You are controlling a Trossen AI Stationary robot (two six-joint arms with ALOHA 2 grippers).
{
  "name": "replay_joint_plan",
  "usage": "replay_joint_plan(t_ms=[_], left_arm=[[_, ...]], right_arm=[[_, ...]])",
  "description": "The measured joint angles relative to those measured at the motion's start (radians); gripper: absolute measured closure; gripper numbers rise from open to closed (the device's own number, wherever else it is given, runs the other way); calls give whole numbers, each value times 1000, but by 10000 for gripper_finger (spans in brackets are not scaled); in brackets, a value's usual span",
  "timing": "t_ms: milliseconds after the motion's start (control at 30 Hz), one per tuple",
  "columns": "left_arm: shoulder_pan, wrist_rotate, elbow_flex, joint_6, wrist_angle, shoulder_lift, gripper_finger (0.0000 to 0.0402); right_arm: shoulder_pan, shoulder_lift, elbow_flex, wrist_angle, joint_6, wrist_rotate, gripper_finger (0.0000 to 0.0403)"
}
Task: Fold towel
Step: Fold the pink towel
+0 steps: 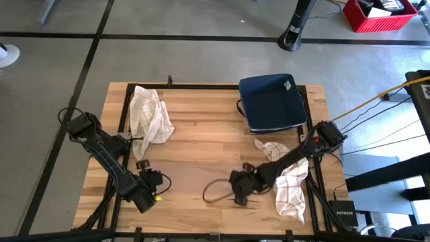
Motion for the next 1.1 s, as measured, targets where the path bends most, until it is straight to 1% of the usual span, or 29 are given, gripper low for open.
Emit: replay_joint_plan(t_ms=[67, 133, 200, 233, 267, 333, 400, 433, 500, 567, 633, 800, 900, 1033, 1100], left_arm=[[-8, 43, 28, 1, 3, -11, 259], [-20, 58, 54, 1, 5, -26, 259], [-29, 47, 83, 1, 1, -40, 259], [-32, 22, 97, 2, 4, -47, 259], [-35, -7, 107, 6, 8, -54, 259], [-36, -60, 115, 6, 8, -63, 259], [-36, -77, 112, 7, 1, -65, 259], [-36, -79, 106, 8, 1, -65, 259], [-36, -81, 85, 4, 11, -65, 259], [-36, -81, 57, -5, 15, -65, 259], [-36, -81, 36, -3, 28, -65, 259], [-27, -81, 4, 29, 82, -66, 259], [-14, -81, -4, 46, 101, -67, 259], [0, -82, -5, 55, 116, -67, 259], [3, -82, -5, 54, 115, -67, 259]], right_arm=[[23, 0, 46, -37, 0, -41, 222], [43, 0, 97, -86, -1, -57, 222], [63, 0, 152, -165, -9, -55, 222], [70, 0, 181, -204, -23, -48, 222], [78, 0, 207, -241, -32, -31, 222], [95, -1, 243, -324, -36, 57, 222], [111, -2, 248, -394, -37, 169, 222], [113, -2, 242, -425, -29, 205, 222], [110, -3, 209, -449, 0, 211, 222], [103, -6, 155, -410, 12, 171, 222], [92, -29, 88, -335, 18, 148, 222], [56, -171, -96, -99, 45, 152, 222], [29, -238, -204, 52, 80, 104, 222], [29, -244, -302, 143, 133, 82, 222], [32, -237, -334, 221, 148, 64, 222]])
